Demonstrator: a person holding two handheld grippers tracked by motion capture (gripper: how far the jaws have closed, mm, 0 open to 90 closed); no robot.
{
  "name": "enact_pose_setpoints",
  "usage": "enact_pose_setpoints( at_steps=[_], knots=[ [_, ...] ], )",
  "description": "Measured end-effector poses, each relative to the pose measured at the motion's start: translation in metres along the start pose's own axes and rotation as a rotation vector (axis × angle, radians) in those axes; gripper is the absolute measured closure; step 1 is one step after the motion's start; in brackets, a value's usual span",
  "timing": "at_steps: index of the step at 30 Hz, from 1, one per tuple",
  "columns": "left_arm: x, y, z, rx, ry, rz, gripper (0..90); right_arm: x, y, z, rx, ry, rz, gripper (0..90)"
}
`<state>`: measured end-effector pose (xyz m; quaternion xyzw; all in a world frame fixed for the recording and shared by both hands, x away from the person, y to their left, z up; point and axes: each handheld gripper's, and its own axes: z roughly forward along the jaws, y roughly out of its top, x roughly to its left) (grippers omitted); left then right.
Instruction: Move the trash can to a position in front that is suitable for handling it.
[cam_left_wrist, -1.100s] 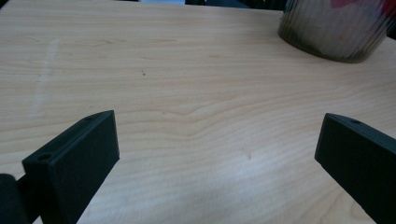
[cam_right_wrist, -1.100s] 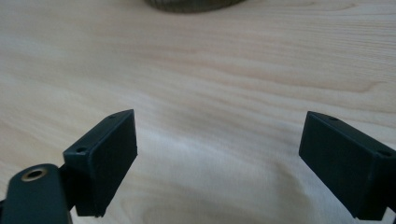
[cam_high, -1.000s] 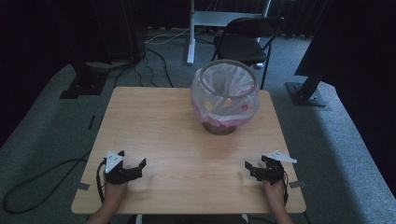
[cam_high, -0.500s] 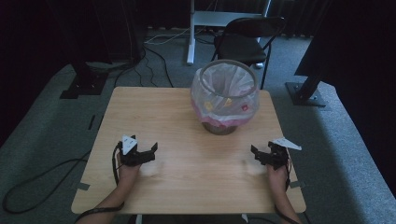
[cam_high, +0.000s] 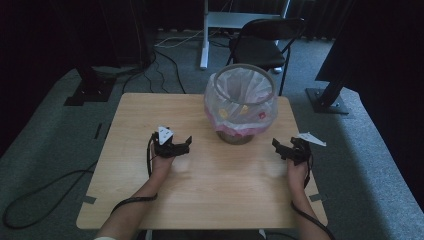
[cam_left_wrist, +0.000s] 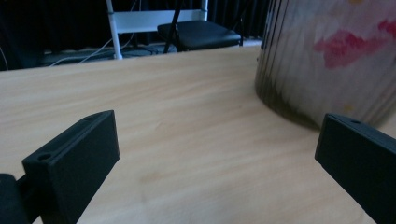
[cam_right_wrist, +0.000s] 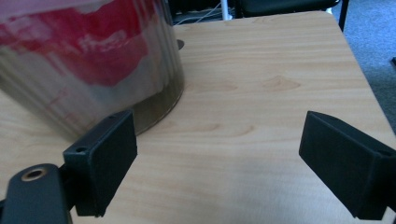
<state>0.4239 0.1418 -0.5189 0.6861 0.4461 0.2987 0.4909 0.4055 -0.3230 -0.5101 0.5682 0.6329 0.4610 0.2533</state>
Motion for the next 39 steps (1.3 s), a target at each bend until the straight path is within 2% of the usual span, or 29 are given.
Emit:
enact_pose_setpoints(
  at_steps=[4,7,9,11,13,15,16,21,23,25,26,28,32,34,37,39],
  knots=[
    [-0.003,0.008,0.012,-0.004,0.012,0.005,0.0,-0.002,0.008,0.008,-0.005,-0.020,-0.004,10.7],
    [-0.003,0.015,0.021,-0.009,0.022,0.003,0.0,-0.005,0.016,0.015,-0.009,-0.029,0.015,10.7],
    [-0.002,0.018,0.028,-0.003,0.029,-0.005,0.0,-0.007,0.023,0.019,-0.025,-0.036,0.027,10.7],
    [-0.001,0.022,0.034,0.002,0.047,0.001,0.0,-0.008,0.034,0.027,-0.013,-0.063,0.020,10.7],
    [-0.001,0.026,0.040,0.001,0.060,0.000,0.0,-0.009,0.037,0.029,-0.010,-0.066,0.022,10.7],
    [0.001,0.033,0.046,-0.004,0.072,-0.009,0.0,-0.011,0.051,0.035,-0.015,-0.082,0.033,10.7],
    [0.001,0.037,0.049,-0.005,0.079,-0.015,0.0,-0.011,0.051,0.035,-0.015,-0.082,0.033,10.7],
    [0.003,0.067,0.064,-0.031,0.082,-0.084,0.0,-0.012,0.084,0.048,-0.015,-0.130,0.050,10.7],
    [0.000,0.076,0.068,-0.036,0.080,-0.088,0.0,-0.011,0.093,0.052,-0.001,-0.141,0.040,10.7],
    [-0.003,0.084,0.072,-0.030,0.073,-0.071,0.0,-0.008,0.101,0.055,0.005,-0.166,0.011,10.7],
    [-0.005,0.088,0.075,-0.030,0.074,-0.063,0.0,-0.008,0.104,0.056,-0.002,-0.155,0.004,10.7],
    [-0.007,0.094,0.078,-0.028,0.070,-0.056,0.0,-0.008,0.110,0.059,0.005,-0.172,-0.004,10.7],
    [-0.011,0.102,0.083,-0.028,0.077,-0.061,0.0,-0.012,0.119,0.063,0.000,-0.159,0.039,10.7],
    [-0.015,0.105,0.085,-0.026,0.082,-0.048,0.0,-0.010,0.124,0.066,0.012,-0.127,0.055,10.7],
    [-0.021,0.110,0.086,-0.028,0.073,-0.033,0.0,-0.005,0.127,0.072,0.029,-0.106,0.030,10.7],
    [-0.024,0.113,0.088,-0.024,0.085,-0.020,0.0,-0.003,0.128,0.074,0.025,-0.096,0.033,10.7]
  ],
)
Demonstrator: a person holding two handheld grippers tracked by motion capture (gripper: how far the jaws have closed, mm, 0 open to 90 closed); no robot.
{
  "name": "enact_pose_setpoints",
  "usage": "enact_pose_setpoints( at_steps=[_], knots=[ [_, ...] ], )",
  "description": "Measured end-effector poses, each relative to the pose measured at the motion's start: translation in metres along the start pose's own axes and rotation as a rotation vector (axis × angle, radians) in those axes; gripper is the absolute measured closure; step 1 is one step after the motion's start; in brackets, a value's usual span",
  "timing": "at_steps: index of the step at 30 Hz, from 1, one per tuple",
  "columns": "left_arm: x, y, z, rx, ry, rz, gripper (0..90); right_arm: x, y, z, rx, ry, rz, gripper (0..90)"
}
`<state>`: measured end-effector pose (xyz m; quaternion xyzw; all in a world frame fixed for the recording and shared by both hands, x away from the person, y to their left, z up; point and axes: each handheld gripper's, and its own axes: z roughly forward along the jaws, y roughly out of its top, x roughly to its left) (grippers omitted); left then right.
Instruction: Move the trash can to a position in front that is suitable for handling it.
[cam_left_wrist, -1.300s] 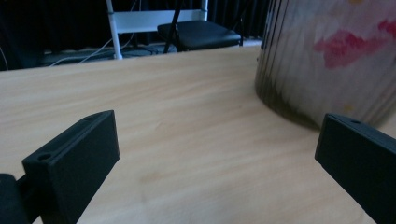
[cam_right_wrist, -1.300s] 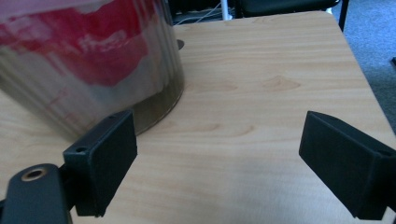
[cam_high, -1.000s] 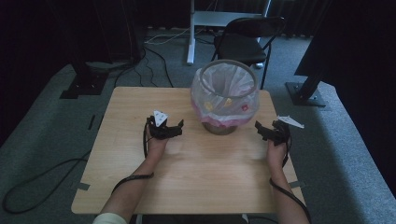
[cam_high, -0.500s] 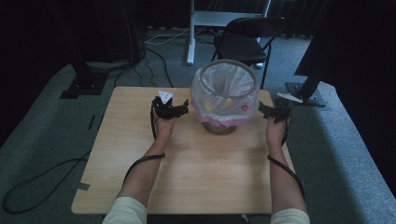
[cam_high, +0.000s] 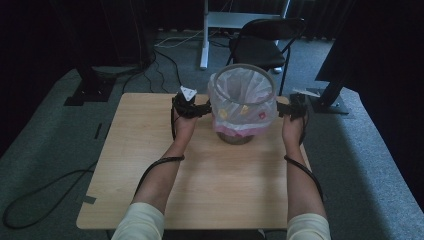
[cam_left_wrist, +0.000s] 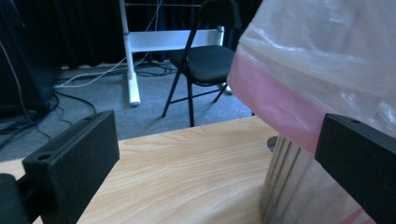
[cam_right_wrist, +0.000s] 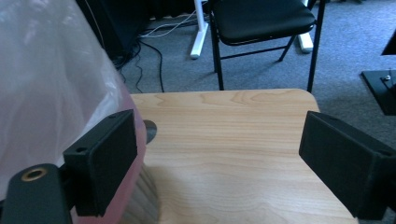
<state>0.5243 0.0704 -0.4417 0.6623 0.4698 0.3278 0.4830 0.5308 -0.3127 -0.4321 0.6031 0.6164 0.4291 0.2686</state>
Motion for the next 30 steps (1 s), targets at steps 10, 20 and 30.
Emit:
enact_pose_setpoints(
  at_steps=[10,20,30],
  knots=[
    [-0.006,0.004,0.006,0.017,-0.032,0.013,0.0,0.006,-0.001,0.007,0.011,0.100,-0.002,12.3],
    [-0.002,0.008,0.002,0.075,-0.095,0.051,0.4,0.000,-0.003,0.006,0.038,0.178,0.045,13.8],
    [0.007,0.007,-0.008,0.079,-0.102,0.063,0.6,0.006,-0.008,-0.002,0.026,0.256,-0.005,15.9]
  ],
)
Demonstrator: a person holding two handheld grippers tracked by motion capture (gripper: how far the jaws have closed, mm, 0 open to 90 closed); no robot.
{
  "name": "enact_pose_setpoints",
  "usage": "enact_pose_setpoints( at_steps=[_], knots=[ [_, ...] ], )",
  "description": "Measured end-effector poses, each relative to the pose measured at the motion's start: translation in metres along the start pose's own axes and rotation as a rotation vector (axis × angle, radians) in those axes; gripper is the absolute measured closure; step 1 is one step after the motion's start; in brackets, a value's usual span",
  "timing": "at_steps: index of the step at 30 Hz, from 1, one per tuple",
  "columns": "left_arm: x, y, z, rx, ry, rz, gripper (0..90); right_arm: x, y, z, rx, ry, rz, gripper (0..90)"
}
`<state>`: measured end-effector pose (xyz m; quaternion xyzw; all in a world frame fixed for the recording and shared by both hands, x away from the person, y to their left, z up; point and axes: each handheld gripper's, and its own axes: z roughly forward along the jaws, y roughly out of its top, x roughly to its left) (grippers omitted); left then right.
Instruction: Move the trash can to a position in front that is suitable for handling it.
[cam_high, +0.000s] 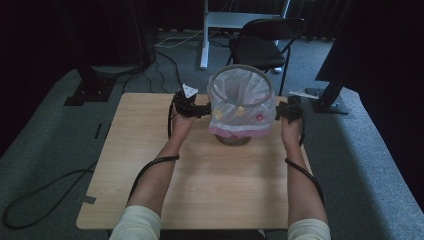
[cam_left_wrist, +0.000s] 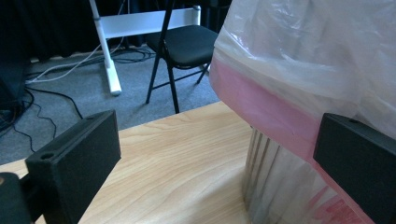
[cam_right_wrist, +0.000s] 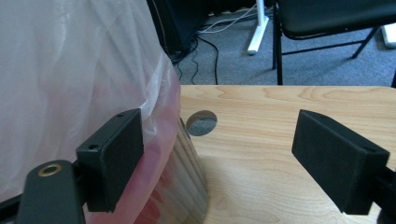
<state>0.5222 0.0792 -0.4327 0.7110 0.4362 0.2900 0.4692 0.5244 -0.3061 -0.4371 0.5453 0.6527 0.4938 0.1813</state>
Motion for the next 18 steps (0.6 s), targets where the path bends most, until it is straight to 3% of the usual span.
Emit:
enact_pose_setpoints(
  at_steps=[6,18],
  knots=[
    [0.011,-0.005,-0.010,-0.005,0.003,-0.011,0.7,0.012,-0.003,0.000,0.015,0.044,-0.044,17.2],
    [0.028,-0.018,-0.041,-0.010,0.018,0.007,0.7,0.038,-0.012,0.002,0.024,0.100,-0.074,17.2]
  ],
)
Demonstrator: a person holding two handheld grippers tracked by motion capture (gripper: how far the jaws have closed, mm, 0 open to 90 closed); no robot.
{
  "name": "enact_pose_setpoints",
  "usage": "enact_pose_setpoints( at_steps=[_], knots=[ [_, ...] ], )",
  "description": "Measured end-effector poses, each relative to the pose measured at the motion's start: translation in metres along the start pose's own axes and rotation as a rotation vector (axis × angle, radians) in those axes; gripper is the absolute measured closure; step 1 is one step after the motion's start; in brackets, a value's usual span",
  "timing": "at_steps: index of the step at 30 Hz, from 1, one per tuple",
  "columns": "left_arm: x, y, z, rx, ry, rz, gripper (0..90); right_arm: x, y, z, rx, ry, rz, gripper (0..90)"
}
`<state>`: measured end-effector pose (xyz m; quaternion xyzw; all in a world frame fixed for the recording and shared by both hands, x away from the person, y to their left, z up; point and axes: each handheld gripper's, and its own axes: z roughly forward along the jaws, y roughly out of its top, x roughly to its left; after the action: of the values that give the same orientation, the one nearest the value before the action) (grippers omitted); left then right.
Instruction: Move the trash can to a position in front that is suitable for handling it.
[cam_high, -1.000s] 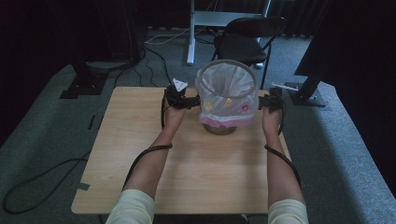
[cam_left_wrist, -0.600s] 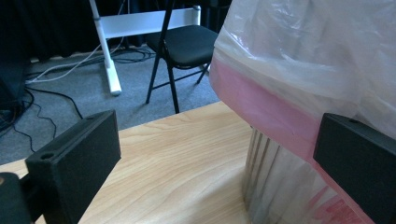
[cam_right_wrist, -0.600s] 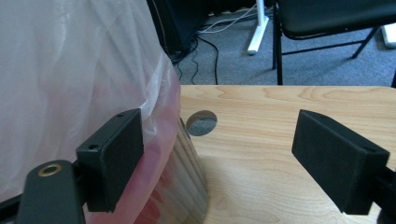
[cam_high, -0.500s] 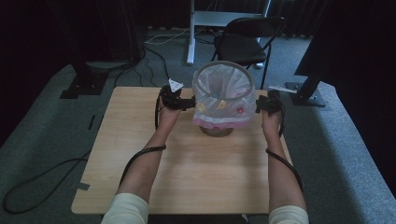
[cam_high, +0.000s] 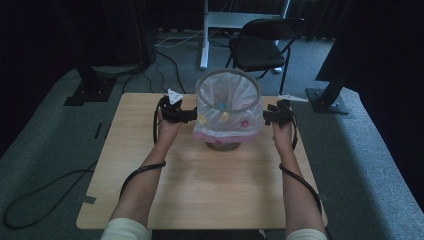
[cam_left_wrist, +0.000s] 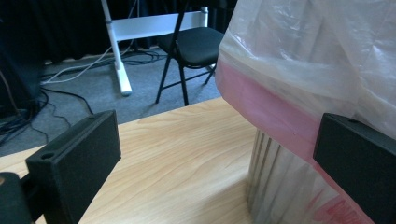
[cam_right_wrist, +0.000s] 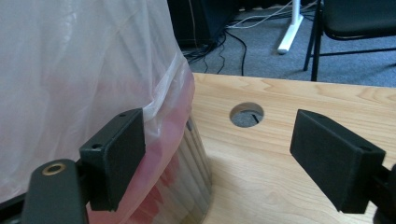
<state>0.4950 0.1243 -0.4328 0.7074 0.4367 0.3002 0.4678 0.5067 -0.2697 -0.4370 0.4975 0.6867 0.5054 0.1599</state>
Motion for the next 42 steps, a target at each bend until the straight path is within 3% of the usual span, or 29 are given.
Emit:
enact_pose_setpoints(
  at_steps=[7,14,21,23,27,30,32,35,38,42],
  knots=[
    [0.009,-0.007,-0.021,0.005,0.019,0.012,0.7,0.019,-0.002,0.004,0.013,0.013,-0.025,17.2],
    [0.021,-0.018,-0.039,-0.002,0.009,-0.012,0.7,0.036,-0.007,0.008,0.019,0.047,-0.029,17.2],
    [0.033,-0.020,-0.059,-0.004,-0.005,-0.001,0.6,0.054,-0.012,0.011,0.027,0.077,-0.058,16.4],
    [0.034,-0.018,-0.063,-0.018,-0.017,-0.007,0.6,0.056,-0.011,0.012,0.042,0.055,-0.063,12.5],
    [0.043,-0.019,-0.065,-0.009,0.016,-0.035,0.6,0.055,-0.010,0.011,0.042,-0.063,-0.096,12.5],
    [0.053,-0.021,-0.064,0.003,0.050,-0.068,0.6,0.043,-0.009,0.008,0.017,-0.091,-0.046,12.8],
    [0.057,-0.022,-0.061,0.002,0.057,-0.075,0.6,0.037,-0.007,0.007,0.000,-0.134,-0.026,13.6],
    [0.061,-0.022,-0.056,0.001,0.064,-0.090,0.6,0.032,-0.001,0.009,-0.011,-0.149,-0.004,13.7],
    [0.062,-0.022,-0.047,0.008,0.076,-0.109,0.6,0.036,0.006,0.015,-0.017,-0.179,-0.015,15.5],
    [0.061,-0.019,-0.036,0.030,0.056,-0.136,0.6,0.043,0.013,0.027,-0.004,-0.141,-0.013,14.7]
  ],
)
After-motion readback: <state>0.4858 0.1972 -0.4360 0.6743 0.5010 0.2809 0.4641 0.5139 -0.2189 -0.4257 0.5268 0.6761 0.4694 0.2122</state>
